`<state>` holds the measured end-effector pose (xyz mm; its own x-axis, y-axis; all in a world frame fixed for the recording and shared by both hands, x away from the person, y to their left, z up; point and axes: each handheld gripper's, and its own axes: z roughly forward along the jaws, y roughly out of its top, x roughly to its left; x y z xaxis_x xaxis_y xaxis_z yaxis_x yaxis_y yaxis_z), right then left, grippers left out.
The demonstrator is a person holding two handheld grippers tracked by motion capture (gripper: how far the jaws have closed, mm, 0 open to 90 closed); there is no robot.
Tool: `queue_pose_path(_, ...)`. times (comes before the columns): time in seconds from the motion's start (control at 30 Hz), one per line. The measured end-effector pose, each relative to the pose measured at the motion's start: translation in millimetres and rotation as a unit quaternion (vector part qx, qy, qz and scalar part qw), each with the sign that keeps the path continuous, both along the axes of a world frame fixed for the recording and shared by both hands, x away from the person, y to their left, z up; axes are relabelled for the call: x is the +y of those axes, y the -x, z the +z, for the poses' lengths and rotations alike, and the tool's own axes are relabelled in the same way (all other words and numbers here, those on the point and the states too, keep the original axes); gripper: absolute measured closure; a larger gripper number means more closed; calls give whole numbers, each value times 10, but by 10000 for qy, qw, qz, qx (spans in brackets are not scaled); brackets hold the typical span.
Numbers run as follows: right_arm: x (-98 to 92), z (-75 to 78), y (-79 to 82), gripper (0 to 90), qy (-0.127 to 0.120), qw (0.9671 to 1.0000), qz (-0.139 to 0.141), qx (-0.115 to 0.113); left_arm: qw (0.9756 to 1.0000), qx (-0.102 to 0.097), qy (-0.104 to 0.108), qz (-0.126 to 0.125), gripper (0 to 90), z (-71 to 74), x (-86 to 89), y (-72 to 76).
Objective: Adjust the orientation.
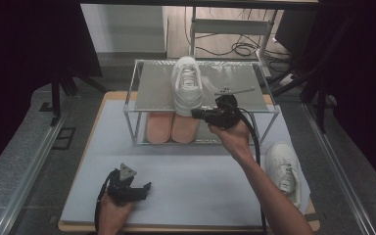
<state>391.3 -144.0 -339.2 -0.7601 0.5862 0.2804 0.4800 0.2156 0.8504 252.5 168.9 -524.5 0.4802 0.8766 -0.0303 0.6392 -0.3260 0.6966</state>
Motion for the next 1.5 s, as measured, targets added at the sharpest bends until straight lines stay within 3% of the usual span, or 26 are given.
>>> queue_pose_path(0.4, 241, -13, -106, 900, 69, 10000, 39, -48, 10000, 3, -21, -12, 132, 2, 2, 0)
queue_pose_path(0.57, 246, 4, -67, 893, 271, 9995, -9, -137, 10000, 4, -18, -13, 132, 1, 2, 0)
queue_pose_path(0.67, 203, 9, -19, 873, 330, 9993, 11, -156, 10000, 1, -19, -12, 132, 1, 2, 1)
queue_pose_path(0.87, 86, 5, 124, 826, 701, 9969, -62, -366, 10000, -4, -4, -4, 132, 0, 0, 1)
queue_pose_path(1.07, -83, -20, 261, 794, 862, 9950, -87, -493, 10000, -1, -6, 0, 133, 1, -1, 2)
queue_pose_path(1.33, -318, -35, 473, 779, 927, 9936, -124, -627, 10000, 1, -5, 0, 132, 1, -1, 1)
queue_pose_path(1.5, -468, -60, 563, 772, 844, 9946, -167, -585, 10000, 2, -6, 0, 132, 1, -1, 1)
